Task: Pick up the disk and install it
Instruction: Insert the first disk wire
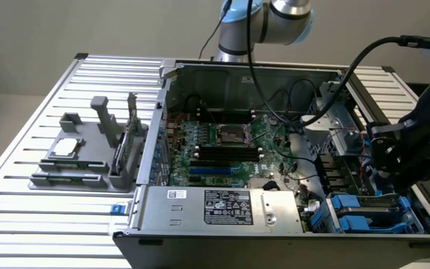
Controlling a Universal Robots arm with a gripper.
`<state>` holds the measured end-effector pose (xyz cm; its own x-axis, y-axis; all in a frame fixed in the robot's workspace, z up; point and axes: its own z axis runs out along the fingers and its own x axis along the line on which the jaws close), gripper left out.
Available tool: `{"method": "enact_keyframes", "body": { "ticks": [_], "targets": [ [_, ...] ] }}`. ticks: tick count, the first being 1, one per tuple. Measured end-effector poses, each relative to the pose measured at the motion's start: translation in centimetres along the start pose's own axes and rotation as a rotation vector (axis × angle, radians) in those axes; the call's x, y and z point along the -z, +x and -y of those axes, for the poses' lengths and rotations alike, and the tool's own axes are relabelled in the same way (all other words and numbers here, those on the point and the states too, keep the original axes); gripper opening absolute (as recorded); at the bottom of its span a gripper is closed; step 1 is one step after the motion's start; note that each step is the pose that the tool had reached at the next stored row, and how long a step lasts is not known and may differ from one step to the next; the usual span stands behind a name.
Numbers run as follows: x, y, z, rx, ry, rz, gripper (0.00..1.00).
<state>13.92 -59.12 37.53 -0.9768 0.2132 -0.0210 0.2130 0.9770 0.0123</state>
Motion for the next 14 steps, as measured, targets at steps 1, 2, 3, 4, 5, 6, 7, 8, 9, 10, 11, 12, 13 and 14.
{"method": "enact_keyframes", "body": {
  "ticks": [1, 2, 3, 4, 5, 6, 7, 8, 9, 10, 11, 12, 13, 14],
  "targets": [
    [-0.02, 0.00, 0.00, -0.019, 0.0004, 0.0002, 0.30],
    [-0.05, 0.00, 0.00, -0.037, 0.0007, 0.0004, 0.30],
    [-0.07, 0.00, 0.00, -0.055, 0.0012, 0.0007, 0.30],
    [-0.10, 0.00, 0.00, -0.073, 0.0016, 0.0009, 0.30],
    [-0.14, 0.00, 0.00, -0.090, 0.0019, 0.0011, 0.30],
    [-0.18, 0.00, 0.00, -0.107, 0.0023, 0.0013, 0.30],
    [-0.22, 0.00, 0.00, -0.123, 0.0026, 0.0015, 0.30],
    [-0.27, 0.00, 0.00, -0.138, 0.0029, 0.0017, 0.30],
    [-0.31, -0.01, 0.00, -0.153, 0.0032, 0.0019, 0.30],
    [-0.37, -0.02, 0.00, -0.166, 0.0034, 0.0020, 0.30],
    [-0.43, -0.05, -0.01, -0.179, 0.0036, 0.0022, 0.30],
    [-0.48, -0.08, -0.02, -0.192, 0.0040, 0.0024, 0.30],
    [-0.53, -0.11, -0.03, -0.204, 0.0042, 0.0025, 0.30],
    [-0.57, -0.18, -0.05, -0.213, 0.0044, 0.0026, 0.30]
  ]
}}
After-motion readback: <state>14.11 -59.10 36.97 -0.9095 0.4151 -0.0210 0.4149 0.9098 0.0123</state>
